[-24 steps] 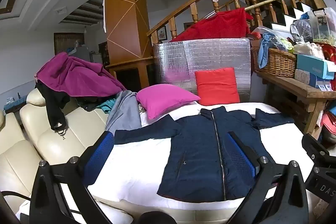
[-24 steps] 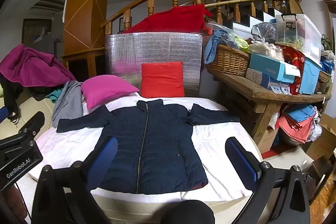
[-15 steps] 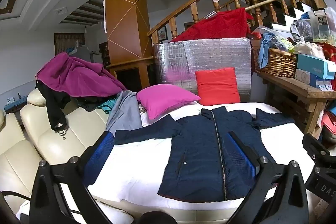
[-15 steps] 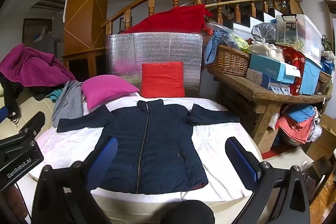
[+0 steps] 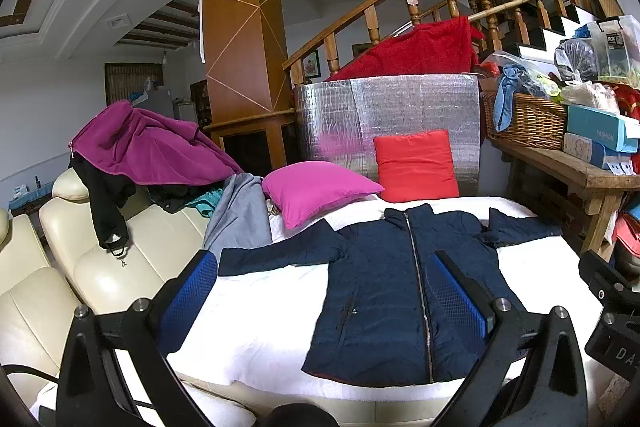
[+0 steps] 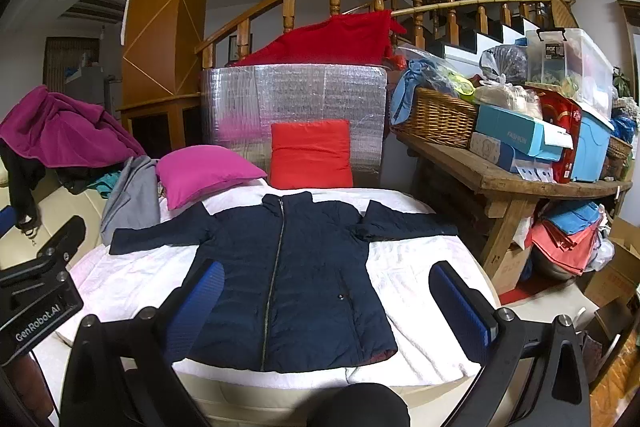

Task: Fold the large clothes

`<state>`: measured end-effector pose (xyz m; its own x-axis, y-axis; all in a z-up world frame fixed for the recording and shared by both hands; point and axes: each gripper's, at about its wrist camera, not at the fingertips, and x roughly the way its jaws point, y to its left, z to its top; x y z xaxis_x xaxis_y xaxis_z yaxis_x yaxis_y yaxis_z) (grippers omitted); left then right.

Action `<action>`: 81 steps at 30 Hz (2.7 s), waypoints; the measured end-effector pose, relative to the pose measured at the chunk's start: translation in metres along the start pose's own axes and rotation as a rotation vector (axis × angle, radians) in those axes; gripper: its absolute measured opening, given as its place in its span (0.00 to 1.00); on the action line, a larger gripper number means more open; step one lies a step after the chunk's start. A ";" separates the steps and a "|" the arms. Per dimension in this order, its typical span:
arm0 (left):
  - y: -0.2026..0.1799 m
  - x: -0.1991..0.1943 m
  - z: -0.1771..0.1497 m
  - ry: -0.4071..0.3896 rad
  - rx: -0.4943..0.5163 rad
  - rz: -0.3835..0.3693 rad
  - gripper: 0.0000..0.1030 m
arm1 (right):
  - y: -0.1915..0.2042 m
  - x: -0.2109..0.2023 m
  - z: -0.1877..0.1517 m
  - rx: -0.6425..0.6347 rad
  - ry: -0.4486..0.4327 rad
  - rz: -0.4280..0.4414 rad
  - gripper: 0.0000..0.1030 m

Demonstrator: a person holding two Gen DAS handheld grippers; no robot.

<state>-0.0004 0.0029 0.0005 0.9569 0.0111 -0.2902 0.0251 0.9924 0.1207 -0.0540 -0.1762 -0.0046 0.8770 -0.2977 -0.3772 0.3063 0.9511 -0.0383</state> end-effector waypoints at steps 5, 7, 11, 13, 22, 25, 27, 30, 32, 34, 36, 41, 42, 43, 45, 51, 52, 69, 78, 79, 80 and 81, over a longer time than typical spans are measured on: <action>0.001 0.001 0.001 0.004 -0.004 0.001 1.00 | 0.001 0.001 0.001 -0.003 0.000 0.003 1.00; 0.001 0.002 0.001 0.003 -0.005 -0.001 1.00 | 0.002 0.001 0.001 -0.003 0.000 0.007 1.00; 0.002 0.002 0.001 0.007 -0.008 -0.007 1.00 | 0.002 0.001 0.001 -0.003 0.000 0.008 1.00; 0.003 0.003 0.001 0.010 -0.010 -0.013 1.00 | 0.003 0.001 0.003 -0.006 0.001 0.008 1.00; 0.004 0.003 0.000 0.012 -0.009 -0.025 1.00 | 0.003 0.002 0.003 -0.007 0.005 0.007 1.00; 0.004 0.003 0.000 0.013 -0.007 -0.026 1.00 | 0.003 0.002 0.003 -0.007 0.005 0.008 1.00; 0.004 0.003 0.001 0.013 -0.007 -0.024 1.00 | 0.003 0.003 0.003 -0.005 0.005 0.009 1.00; 0.004 0.003 0.001 0.012 -0.007 -0.024 1.00 | 0.003 0.003 0.003 -0.005 0.005 0.008 1.00; 0.004 0.003 0.001 0.012 -0.006 -0.024 1.00 | 0.003 0.003 0.002 -0.005 0.005 0.009 1.00; 0.004 0.003 0.001 0.013 -0.007 -0.025 1.00 | 0.003 0.003 0.002 -0.005 0.006 0.009 1.00; 0.004 0.003 0.001 0.014 -0.007 -0.025 1.00 | 0.003 0.003 0.002 -0.006 0.006 0.008 1.00; 0.006 0.004 0.001 0.018 -0.008 -0.024 1.00 | 0.000 0.004 0.000 -0.007 0.010 0.010 1.00; 0.006 0.005 0.000 0.019 -0.008 -0.024 1.00 | 0.001 0.004 0.000 -0.007 0.009 0.010 1.00; 0.006 0.005 0.000 0.019 -0.008 -0.024 1.00 | 0.001 0.004 0.000 -0.007 0.009 0.009 1.00; 0.006 0.005 0.000 0.019 -0.008 -0.023 1.00 | 0.001 0.004 0.000 -0.008 0.009 0.009 1.00; 0.007 0.011 0.001 0.028 -0.009 -0.016 1.00 | 0.001 0.005 -0.001 -0.006 0.011 0.012 1.00; 0.007 0.013 0.002 0.031 -0.010 -0.015 1.00 | 0.000 0.006 -0.001 -0.005 0.013 0.014 1.00; -0.009 0.082 0.004 0.122 -0.011 0.009 1.00 | 0.001 0.087 0.020 -0.036 0.068 0.005 1.00; -0.035 0.180 -0.010 0.281 -0.029 -0.015 1.00 | -0.011 0.175 0.025 -0.006 0.121 -0.004 1.00; -0.039 0.194 -0.014 0.306 -0.030 -0.018 1.00 | -0.013 0.185 0.024 -0.004 0.132 -0.016 1.00; -0.045 0.212 -0.020 0.335 -0.029 -0.018 1.00 | -0.016 0.197 0.024 -0.003 0.143 -0.025 1.00; -0.051 0.224 -0.023 0.352 -0.026 -0.015 1.00 | -0.020 0.210 0.025 -0.003 0.154 -0.037 1.00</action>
<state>0.2056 -0.0421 -0.0927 0.7983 0.0340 -0.6014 0.0263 0.9955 0.0911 0.1332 -0.2595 -0.0601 0.7980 -0.3162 -0.5131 0.3356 0.9402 -0.0575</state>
